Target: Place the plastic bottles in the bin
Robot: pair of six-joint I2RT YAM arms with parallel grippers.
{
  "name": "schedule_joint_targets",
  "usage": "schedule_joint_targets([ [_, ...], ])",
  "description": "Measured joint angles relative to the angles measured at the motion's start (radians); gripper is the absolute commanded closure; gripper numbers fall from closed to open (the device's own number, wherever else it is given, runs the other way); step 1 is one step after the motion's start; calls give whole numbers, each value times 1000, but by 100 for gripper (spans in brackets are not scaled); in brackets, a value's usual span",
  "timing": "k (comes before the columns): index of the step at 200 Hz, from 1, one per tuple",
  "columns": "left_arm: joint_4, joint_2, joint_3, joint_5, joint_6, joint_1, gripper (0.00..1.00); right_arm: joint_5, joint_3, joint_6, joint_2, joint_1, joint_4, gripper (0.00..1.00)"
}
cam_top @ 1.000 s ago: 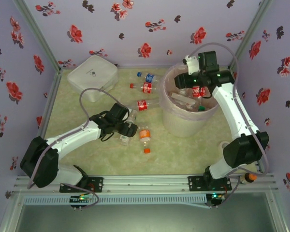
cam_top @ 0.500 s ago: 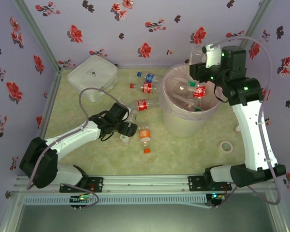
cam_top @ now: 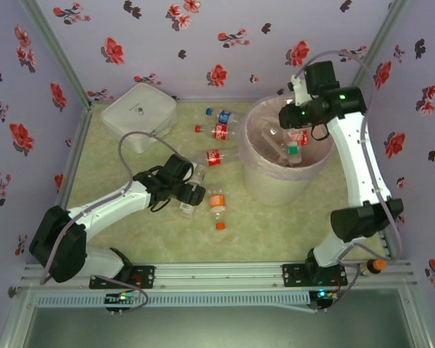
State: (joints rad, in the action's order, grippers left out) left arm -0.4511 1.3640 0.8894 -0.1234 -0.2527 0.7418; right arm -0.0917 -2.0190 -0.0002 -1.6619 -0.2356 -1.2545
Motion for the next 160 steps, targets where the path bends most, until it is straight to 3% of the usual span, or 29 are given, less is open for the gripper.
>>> schedule_joint_targets([
  [29,0,0,0,2,0,0,1,-9,-1,23,-46,-1,-28,19],
  [55,-3,0,0,4,0,0,0,-5,-37,42,-39,-1,-29,18],
  [120,-6,1,-9,4,0,2,0,18,-53,72,57,0,20,43],
  [133,-6,4,-16,4,-1,5,0,16,-16,78,55,0,45,50],
  [160,-5,8,-33,5,-5,19,0,-16,99,98,41,0,92,53],
])
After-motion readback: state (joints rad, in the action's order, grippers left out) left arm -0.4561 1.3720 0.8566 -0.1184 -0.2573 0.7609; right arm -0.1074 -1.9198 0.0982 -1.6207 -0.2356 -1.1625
